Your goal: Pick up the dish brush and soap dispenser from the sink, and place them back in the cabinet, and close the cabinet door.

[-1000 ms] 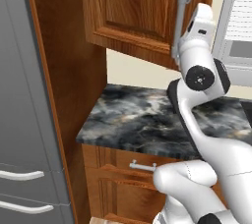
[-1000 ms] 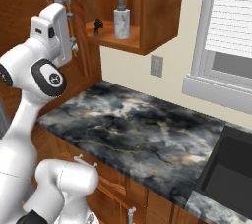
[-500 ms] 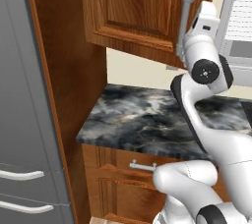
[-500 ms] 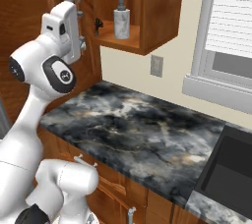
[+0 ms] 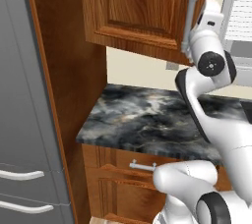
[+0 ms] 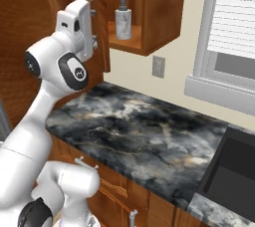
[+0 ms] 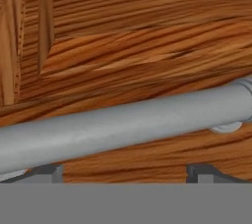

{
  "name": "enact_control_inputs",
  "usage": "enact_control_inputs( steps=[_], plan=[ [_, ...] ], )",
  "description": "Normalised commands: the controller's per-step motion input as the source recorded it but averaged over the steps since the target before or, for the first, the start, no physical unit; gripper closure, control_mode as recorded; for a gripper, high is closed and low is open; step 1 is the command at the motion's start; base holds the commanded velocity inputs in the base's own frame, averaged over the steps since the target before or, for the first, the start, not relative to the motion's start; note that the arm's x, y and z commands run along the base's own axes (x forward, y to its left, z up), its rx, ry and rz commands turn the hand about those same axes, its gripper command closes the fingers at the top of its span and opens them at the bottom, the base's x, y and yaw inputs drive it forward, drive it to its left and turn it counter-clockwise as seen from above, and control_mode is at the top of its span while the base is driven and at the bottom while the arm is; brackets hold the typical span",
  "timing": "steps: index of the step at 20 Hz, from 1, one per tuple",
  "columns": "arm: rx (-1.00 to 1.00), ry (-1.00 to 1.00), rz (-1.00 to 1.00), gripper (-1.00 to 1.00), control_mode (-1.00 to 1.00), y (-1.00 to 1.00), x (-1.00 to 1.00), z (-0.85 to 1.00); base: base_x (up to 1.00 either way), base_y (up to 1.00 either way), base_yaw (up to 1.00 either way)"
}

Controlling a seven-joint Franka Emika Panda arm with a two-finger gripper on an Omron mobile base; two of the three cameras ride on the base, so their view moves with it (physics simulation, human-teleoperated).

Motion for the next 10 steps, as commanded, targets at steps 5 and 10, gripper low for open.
enact_control_inputs(
  steps=[5,10],
  plan=[
    [0.0,0.0,0.0,-1.0,-1.0,-0.21,0.35,0.0,0.0,0.0,0.0],
    [0.0,0.0,0.0,-1.0,-1.0,-0.19,0.33,0.0,0.0,0.0,0.0]
  ],
)
